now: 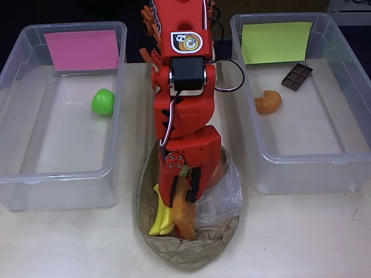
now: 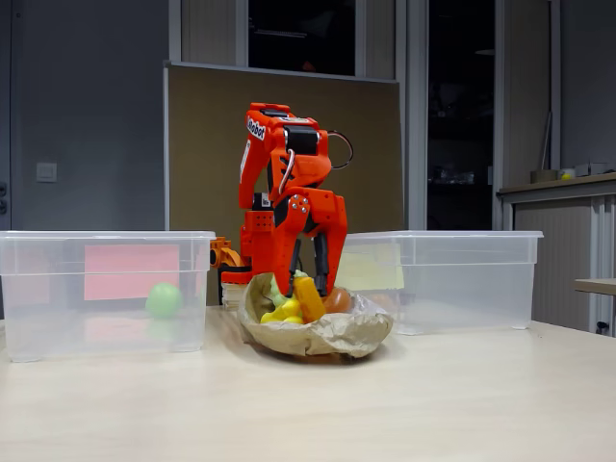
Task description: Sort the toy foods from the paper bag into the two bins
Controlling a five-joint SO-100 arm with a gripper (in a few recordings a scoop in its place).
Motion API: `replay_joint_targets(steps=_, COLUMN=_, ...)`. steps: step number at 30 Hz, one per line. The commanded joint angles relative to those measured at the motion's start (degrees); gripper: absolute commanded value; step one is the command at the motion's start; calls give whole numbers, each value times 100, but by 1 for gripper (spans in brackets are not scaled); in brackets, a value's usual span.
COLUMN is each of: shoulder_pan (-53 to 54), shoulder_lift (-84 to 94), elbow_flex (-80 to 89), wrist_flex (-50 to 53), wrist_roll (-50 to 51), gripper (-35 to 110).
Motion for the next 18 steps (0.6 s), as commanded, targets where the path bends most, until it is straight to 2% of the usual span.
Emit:
replay_joint_targets(steps=1, shoulder_pan=-88, shoulder_lift=79, elbow_flex=-202, wrist_flex=105, wrist_roll=62, gripper=2)
replay_joint_targets(steps=7, shoulder_pan=-79, shoulder_lift=141, elbow_flex=-369, wrist_flex=545, wrist_roll=0, gripper=0)
replay_joint_targets(steps=18, shoulder_pan=-53, shoulder_lift=1811, elbow_flex=-896, wrist_flex=2839, wrist_roll=-949, gripper=0)
